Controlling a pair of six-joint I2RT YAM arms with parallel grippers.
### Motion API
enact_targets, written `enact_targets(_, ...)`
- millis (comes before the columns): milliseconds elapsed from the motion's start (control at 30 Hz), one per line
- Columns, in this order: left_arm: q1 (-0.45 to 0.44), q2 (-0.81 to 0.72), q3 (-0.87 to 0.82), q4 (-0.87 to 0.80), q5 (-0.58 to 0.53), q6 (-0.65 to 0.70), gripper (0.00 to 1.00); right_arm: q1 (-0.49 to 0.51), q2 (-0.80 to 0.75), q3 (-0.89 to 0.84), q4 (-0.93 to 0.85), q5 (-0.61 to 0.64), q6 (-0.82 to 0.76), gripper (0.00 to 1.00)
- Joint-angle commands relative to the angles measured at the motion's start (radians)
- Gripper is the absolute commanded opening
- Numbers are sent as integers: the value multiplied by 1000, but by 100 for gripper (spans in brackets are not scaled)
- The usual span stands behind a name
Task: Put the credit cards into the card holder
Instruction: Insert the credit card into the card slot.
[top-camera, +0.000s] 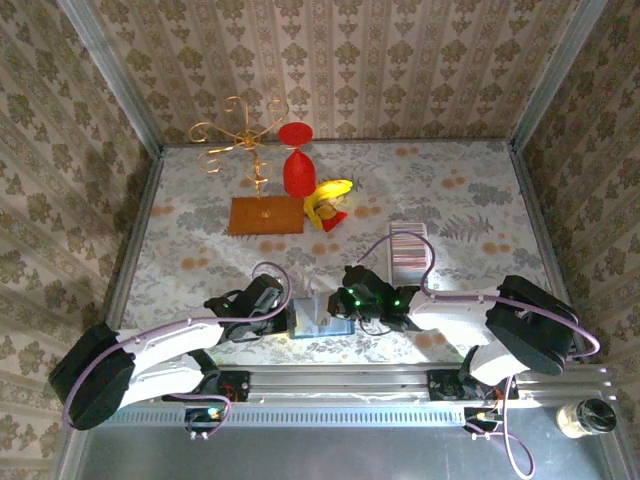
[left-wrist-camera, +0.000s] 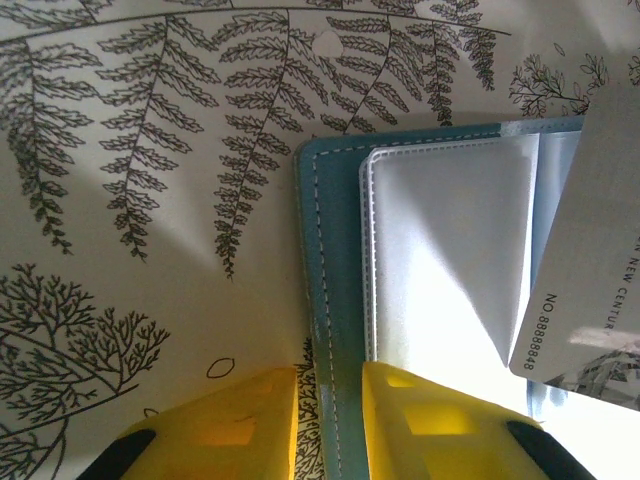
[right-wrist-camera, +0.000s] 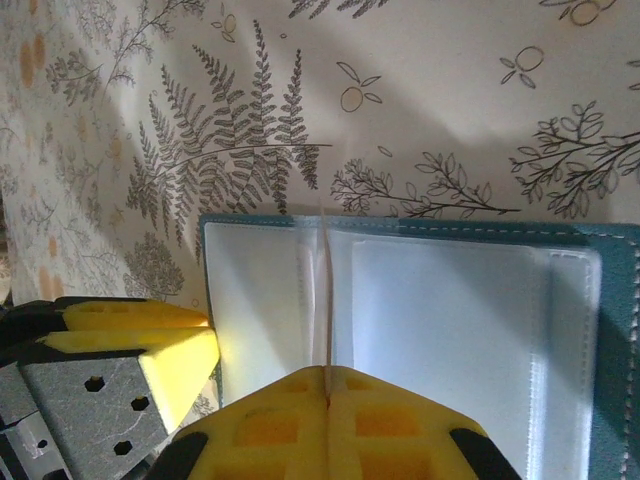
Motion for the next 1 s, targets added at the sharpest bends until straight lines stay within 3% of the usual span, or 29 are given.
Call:
enact_targets(0, -5, 6, 20, -25, -6, 0, 24, 8, 15, -17, 40, -8, 20, 0)
enact_targets(967, -6, -12, 14, -36, -16, -1, 21, 9, -5, -115, 252, -41, 121, 0)
